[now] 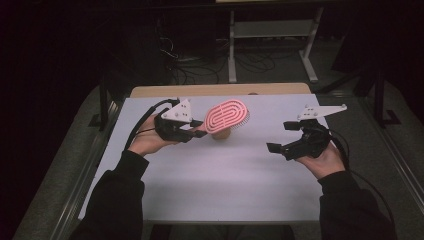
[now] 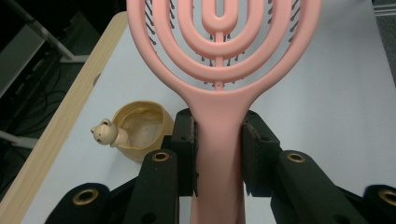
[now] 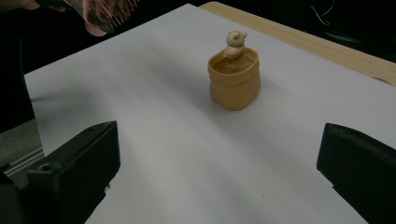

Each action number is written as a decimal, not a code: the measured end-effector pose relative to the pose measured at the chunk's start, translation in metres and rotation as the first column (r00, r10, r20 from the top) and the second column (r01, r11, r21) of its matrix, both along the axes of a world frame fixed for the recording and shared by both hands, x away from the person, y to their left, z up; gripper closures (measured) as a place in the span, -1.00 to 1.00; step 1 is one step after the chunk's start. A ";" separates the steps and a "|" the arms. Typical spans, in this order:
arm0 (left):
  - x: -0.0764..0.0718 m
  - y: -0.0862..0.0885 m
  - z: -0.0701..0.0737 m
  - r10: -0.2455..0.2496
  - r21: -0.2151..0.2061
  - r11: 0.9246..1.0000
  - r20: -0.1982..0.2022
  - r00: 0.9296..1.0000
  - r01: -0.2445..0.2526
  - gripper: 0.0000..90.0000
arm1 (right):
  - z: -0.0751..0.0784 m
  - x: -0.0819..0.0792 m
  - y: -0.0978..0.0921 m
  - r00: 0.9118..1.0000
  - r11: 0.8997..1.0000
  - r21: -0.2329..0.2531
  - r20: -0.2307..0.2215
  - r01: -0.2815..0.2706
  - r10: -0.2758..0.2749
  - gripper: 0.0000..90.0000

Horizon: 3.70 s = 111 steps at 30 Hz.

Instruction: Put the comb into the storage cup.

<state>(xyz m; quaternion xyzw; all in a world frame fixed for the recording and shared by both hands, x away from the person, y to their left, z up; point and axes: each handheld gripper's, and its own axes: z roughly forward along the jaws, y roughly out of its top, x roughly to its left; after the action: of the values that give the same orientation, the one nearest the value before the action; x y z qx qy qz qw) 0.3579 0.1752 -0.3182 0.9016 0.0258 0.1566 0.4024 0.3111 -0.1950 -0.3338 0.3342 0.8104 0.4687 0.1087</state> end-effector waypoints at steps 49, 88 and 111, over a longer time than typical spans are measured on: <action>0.003 -0.045 -0.005 0.048 -0.152 0.988 0.055 0.997 -0.039 0.55 | 0.059 0.043 0.034 0.985 0.952 0.296 -0.170 0.077 -0.027 -0.68; 0.005 -0.037 -0.014 0.100 -0.316 0.944 0.014 0.995 -0.091 0.56 | 0.092 0.051 0.066 0.952 0.952 0.286 -0.305 0.106 -0.015 0.37; 0.003 -0.039 -0.016 0.084 -0.420 0.902 -0.051 0.995 -0.098 -0.04 | 0.110 0.052 0.068 0.960 0.967 0.235 -0.278 0.098 -0.030 0.38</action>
<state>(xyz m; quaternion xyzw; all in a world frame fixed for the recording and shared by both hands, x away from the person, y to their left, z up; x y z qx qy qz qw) 0.3605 0.1359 -0.3345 0.7933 0.1073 0.1516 0.5798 0.3626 -0.1265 -0.2236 0.4324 0.7420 0.5114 -0.0308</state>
